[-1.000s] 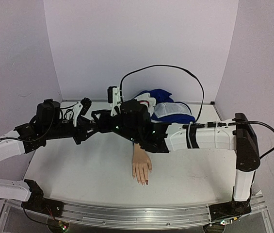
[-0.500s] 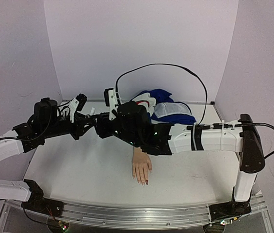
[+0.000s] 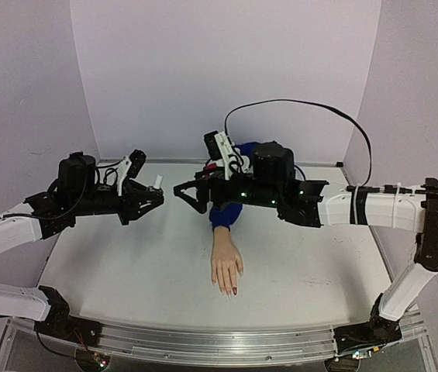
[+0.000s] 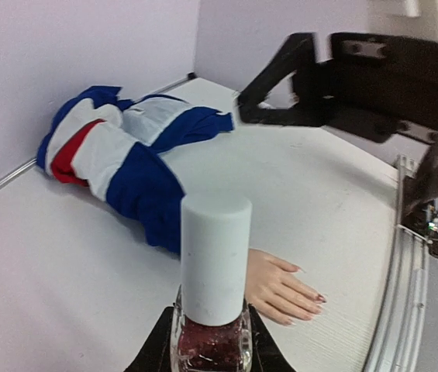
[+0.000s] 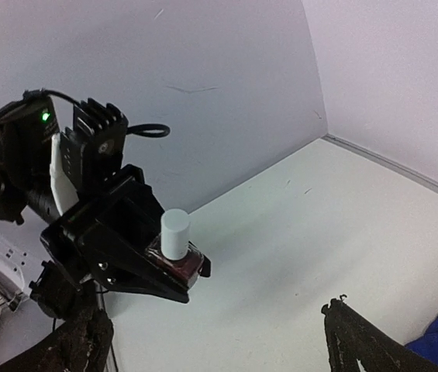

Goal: Paint the nails

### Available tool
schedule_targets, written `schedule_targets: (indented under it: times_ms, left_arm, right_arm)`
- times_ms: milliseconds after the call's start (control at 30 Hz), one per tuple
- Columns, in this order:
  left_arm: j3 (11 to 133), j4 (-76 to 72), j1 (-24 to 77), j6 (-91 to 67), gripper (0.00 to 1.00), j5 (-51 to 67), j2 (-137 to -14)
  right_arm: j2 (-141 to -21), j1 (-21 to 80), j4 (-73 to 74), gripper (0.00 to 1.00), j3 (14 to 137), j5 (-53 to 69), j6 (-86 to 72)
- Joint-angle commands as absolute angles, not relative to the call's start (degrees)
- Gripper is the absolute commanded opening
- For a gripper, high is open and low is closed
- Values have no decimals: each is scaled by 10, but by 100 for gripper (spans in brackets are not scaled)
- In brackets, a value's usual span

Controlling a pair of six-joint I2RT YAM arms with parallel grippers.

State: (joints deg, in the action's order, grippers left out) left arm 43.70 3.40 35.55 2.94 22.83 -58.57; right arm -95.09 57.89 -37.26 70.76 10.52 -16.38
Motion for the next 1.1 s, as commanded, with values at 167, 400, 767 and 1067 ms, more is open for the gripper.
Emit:
schedule_targets:
  times_ms: [167,400,767,1067]
  left_arm:
    - [511,-4,357,5,0,591,-649]
    - [513,-4,366,-10,0,629,-663]
    - [512,-4,369,-7,0,631,-664]
    - [505,-4,369,-1,0,555,-648]
  right_arm:
    - [-964,559,-494,89,708,409,-179]
    - [-975,553,-501,69,732,431,-184]
    - [-1021,551,-509,33,793,508,-212]
    - [-1031,551,-519,4,787,514,-232]
